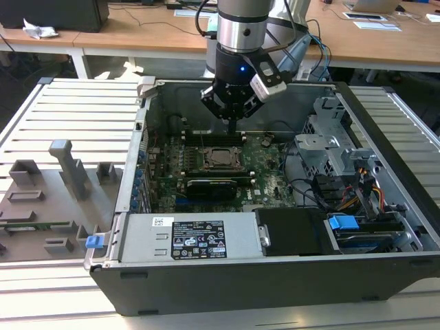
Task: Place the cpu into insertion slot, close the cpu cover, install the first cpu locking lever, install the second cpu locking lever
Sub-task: 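Install the first cpu locking lever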
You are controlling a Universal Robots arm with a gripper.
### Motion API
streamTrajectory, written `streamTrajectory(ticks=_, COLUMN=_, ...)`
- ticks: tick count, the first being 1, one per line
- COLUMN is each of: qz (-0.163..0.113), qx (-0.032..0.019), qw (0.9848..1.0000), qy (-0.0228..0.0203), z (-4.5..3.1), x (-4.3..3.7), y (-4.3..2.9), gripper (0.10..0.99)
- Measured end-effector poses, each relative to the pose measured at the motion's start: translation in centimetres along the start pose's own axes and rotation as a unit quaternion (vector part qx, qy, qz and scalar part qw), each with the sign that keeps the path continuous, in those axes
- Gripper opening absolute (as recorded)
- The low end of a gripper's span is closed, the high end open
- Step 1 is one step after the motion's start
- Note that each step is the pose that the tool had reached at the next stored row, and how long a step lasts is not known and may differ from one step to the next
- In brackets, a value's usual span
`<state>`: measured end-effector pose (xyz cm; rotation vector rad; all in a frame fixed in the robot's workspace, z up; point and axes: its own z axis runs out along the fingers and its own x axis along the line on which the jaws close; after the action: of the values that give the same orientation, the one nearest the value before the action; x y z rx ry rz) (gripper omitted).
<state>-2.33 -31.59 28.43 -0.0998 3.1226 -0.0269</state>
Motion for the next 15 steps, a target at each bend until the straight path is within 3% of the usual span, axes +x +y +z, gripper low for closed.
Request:
streamTrajectory(ticks=7, qz=-0.039, qx=-0.0006, qw=0.9993, qy=-0.0007, z=0.0, x=0.0, y=0.0, gripper=0.106)
streamTrajectory(ticks=11, qz=-0.043, qx=-0.0007, qw=0.9991, qy=-0.0008, z=0.0, x=0.02, y=0.0, gripper=0.106)
streamTrajectory(ticks=15, qz=-0.043, qx=-0.0007, qw=0.9991, qy=-0.0007, z=-0.01, x=1.43, y=0.09, gripper=0.106)
